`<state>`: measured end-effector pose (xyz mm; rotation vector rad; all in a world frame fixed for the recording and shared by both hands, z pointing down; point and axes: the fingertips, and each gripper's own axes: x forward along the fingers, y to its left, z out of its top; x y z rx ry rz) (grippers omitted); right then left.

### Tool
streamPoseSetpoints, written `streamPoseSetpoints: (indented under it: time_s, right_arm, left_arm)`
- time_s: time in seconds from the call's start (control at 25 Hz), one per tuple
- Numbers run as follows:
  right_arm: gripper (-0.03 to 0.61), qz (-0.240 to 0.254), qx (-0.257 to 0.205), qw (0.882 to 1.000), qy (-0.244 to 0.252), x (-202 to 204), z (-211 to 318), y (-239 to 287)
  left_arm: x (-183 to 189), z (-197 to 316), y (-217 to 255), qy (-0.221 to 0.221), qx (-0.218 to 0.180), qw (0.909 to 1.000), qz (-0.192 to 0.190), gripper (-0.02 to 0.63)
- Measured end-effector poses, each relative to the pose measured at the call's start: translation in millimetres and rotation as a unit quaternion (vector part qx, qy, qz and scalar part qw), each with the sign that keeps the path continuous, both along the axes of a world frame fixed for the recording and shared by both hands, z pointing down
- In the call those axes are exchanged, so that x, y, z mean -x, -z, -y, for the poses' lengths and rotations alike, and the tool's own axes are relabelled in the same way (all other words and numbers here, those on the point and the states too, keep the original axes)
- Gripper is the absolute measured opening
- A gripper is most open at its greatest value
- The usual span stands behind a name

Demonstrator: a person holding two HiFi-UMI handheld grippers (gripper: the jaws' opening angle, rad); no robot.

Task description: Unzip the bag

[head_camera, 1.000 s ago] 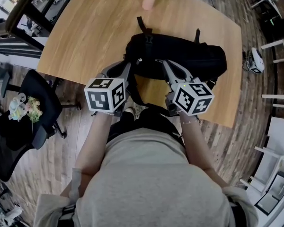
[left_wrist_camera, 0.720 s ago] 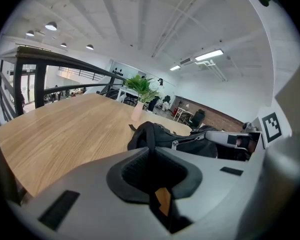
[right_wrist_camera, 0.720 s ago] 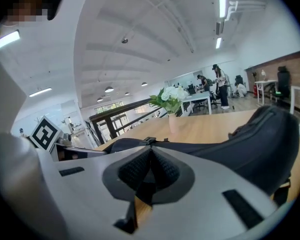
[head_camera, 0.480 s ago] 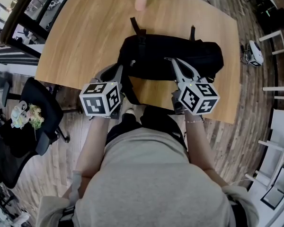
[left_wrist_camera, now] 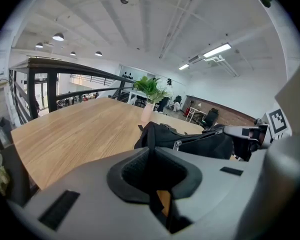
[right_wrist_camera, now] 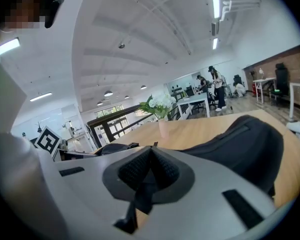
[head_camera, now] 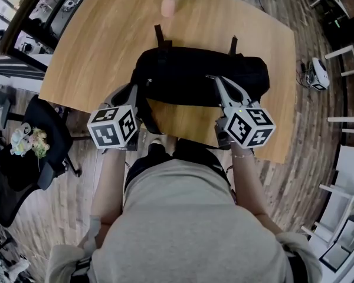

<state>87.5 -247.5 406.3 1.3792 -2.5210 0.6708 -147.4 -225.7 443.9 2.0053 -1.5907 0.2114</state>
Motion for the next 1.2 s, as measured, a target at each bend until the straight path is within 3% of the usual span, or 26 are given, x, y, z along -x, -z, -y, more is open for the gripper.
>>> streamPoseSetpoints:
  time_s: [0.4, 0.52, 0.68, 0.84, 1.12, 1.2]
  right_arm:
    - [0.009, 0.018, 0.0, 0.999, 0.031, -6, -1, 6]
    - [0.009, 0.024, -0.001, 0.999, 0.038, -5, -1, 6]
    - [0.009, 0.034, 0.0, 0.998, 0.045, -4, -1, 8]
    - [0.009, 0.039, -0.002, 0.998, 0.055, -3, 1, 9]
    - [0.009, 0.033, -0.005, 0.997, 0.072, -1, 0, 14]
    - [0.009, 0.031, -0.006, 0.997, 0.076, -1, 0, 15]
  left_arm:
    - [-2, -7, 8, 0.04, -0.019, 0.9976, 0.052, 0.05]
    - [-8, -12, 22, 0.029, -0.036, 0.9958, 0.079, 0.13]
    - [-33, -11, 46, -0.02, -0.074, 0.9893, 0.124, 0.165]
    - [-82, 0, 62, -0.104, -0.111, 0.9772, 0.148, 0.169]
    - [-149, 21, 64, -0.201, -0.127, 0.9548, 0.178, 0.169]
    - [-164, 23, 61, -0.23, -0.127, 0.9445, 0.197, 0.169]
